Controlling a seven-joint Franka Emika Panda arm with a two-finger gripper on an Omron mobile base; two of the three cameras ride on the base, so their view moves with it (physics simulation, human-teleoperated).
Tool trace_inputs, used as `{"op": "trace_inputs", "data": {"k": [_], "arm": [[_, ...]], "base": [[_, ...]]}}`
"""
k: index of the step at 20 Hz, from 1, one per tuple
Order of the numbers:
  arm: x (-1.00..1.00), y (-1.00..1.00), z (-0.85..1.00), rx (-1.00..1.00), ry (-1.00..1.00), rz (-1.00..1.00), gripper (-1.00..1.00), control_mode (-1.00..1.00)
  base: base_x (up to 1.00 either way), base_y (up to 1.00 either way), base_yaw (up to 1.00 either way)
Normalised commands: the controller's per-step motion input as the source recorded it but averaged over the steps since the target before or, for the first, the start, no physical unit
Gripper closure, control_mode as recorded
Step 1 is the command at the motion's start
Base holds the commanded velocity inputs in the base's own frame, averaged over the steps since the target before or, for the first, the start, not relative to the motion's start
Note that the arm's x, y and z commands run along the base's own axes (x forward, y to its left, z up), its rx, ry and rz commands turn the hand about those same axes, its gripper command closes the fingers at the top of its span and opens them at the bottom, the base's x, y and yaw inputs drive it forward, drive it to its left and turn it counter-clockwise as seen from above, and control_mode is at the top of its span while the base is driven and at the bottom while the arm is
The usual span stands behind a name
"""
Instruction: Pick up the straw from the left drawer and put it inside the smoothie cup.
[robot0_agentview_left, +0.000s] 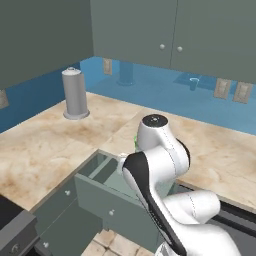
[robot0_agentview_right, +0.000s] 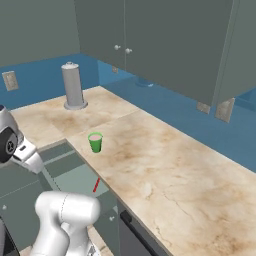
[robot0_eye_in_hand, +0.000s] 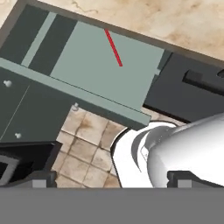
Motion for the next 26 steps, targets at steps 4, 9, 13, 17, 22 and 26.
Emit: {"op": "trace_inputs", "data": {"k": [4,9,13,17,22,26], "arm": [[0.40,0.00,0.00,0.05,0.05,-0.12,-1.00,-1.00],[0.35,0.00,-0.23,0.01,0.06,-0.09,-1.00,-1.00],[0.38,0.00,-0.54,0.00,0.12,-0.04,-1.00,-1.00],[0.38,0.00,-0.54,0.00,0.09,-0.01,-1.00,-1.00],[0.35,0.00,-0.46,0.00,0.05,0.00,-1.00,-1.00],[0.23,0.00,-0.43,0.00,0.00,0.00,-1.00,-1.00]], "base": [[0.00,0.00,0.00],[0.00,0.00,0.00],[0.00,0.00,0.00],[0.00,0.00,0.00],[0.00,0.00,0.00],[0.00,0.00,0.00]]}}
